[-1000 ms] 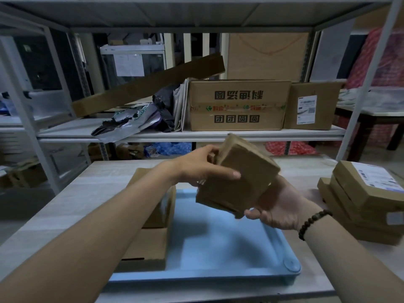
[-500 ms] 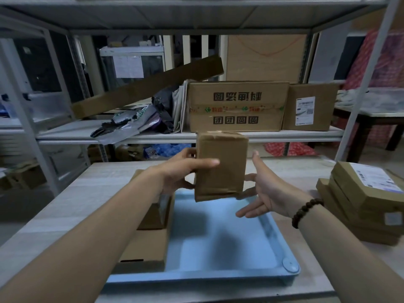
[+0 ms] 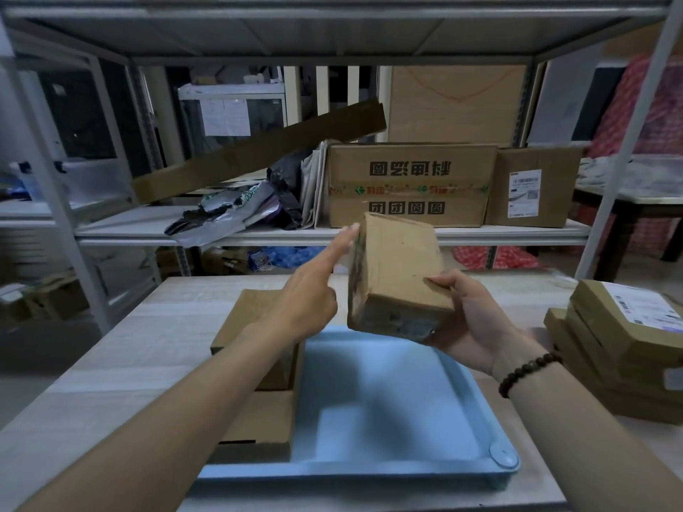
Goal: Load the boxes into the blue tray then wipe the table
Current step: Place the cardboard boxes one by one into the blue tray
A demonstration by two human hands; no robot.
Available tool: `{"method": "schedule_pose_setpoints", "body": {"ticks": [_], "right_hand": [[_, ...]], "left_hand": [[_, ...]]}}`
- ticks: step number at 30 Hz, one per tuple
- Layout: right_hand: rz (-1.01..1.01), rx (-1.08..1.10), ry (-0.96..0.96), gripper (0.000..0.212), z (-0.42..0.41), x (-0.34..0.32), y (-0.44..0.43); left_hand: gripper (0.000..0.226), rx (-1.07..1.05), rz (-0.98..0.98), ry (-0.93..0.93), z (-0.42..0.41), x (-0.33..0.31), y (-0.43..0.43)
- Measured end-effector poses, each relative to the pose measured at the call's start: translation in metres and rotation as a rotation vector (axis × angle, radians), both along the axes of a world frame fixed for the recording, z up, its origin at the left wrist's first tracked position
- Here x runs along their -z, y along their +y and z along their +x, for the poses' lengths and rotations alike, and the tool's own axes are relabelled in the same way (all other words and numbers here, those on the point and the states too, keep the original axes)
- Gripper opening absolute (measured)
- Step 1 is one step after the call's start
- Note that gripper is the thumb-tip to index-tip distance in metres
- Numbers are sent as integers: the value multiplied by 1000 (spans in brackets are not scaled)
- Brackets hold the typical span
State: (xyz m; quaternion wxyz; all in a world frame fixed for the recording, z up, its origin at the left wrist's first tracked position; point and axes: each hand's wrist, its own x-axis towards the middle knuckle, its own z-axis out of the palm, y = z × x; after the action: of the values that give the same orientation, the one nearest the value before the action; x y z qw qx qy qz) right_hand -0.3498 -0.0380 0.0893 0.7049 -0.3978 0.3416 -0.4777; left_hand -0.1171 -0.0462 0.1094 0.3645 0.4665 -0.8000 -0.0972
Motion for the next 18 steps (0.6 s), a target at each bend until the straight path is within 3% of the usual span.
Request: {"method": "schedule_pose_setpoints", "body": {"ticks": [2,4,6,11,18], "right_hand": [[-68,-5,-24,56,2,-1,2],[-140,8,-33,55,5,-2,1],[-224,-2,-45,63,8,-2,0],[-309,-20,-43,82,17,-3,6],[-327,-21,10,76,26,0,7]], "left_hand": [[69,45,189,314,-2,-6,4],[67,114,380,499,-5,-13,8],[80,167,445,517,-9,-13,6],[74,214,479,632,-7,-9,1],[66,180,469,615,-5,-13,10]]}}
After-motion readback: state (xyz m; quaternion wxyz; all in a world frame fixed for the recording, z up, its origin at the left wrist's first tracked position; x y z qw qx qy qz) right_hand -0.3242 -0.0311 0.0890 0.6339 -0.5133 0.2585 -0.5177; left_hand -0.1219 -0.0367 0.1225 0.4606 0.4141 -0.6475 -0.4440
